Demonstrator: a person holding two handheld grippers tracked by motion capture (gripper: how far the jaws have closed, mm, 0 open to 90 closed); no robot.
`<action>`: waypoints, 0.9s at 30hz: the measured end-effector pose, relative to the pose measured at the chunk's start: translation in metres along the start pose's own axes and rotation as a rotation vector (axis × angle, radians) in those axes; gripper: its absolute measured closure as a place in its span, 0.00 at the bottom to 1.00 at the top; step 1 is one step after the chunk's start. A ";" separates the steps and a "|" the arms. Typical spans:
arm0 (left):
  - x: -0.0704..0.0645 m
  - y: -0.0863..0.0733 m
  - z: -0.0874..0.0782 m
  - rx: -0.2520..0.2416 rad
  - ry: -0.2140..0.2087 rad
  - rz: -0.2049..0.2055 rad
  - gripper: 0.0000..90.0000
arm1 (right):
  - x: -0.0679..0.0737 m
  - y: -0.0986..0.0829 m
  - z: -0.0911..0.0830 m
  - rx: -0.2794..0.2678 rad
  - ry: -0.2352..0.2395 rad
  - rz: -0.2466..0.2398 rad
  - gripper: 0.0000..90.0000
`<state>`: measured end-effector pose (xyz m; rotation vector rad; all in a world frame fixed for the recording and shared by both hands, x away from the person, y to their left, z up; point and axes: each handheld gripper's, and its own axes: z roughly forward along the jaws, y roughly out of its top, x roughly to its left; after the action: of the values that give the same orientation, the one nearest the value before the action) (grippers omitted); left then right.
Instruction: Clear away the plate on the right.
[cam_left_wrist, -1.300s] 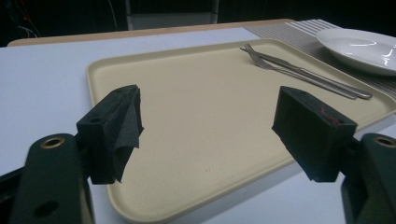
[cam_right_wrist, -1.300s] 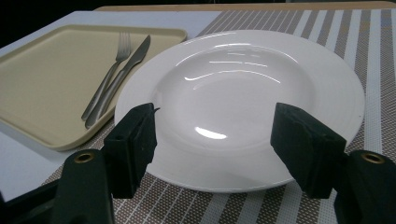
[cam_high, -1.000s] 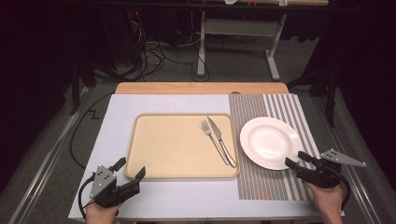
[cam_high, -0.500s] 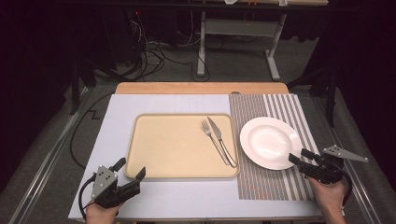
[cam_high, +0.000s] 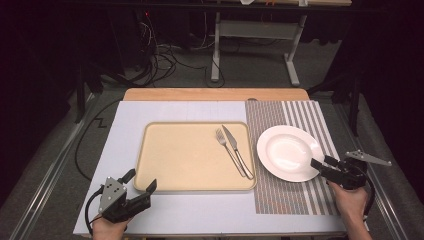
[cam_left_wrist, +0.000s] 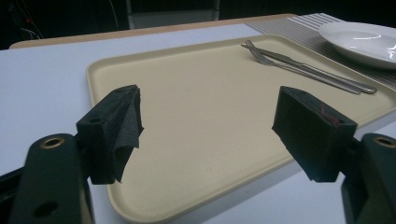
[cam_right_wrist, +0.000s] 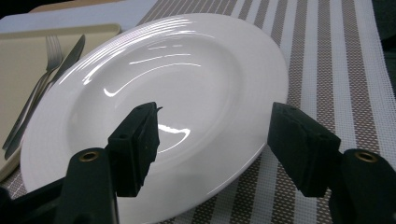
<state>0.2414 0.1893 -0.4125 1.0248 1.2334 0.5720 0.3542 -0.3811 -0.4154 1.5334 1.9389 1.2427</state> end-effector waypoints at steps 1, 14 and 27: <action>0.000 0.000 0.000 0.000 0.001 0.000 0.27 | -0.001 0.000 0.001 0.000 -0.003 0.013 0.38; 0.001 -0.001 0.001 0.005 0.001 0.001 0.27 | -0.019 0.003 0.014 0.036 0.015 0.136 0.42; 0.001 -0.001 0.002 0.008 0.003 0.004 0.27 | -0.027 0.006 0.032 0.139 0.098 0.241 0.56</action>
<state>0.2430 0.1889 -0.4138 1.0335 1.2372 0.5721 0.3901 -0.3928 -0.4338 1.8542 1.9841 1.3253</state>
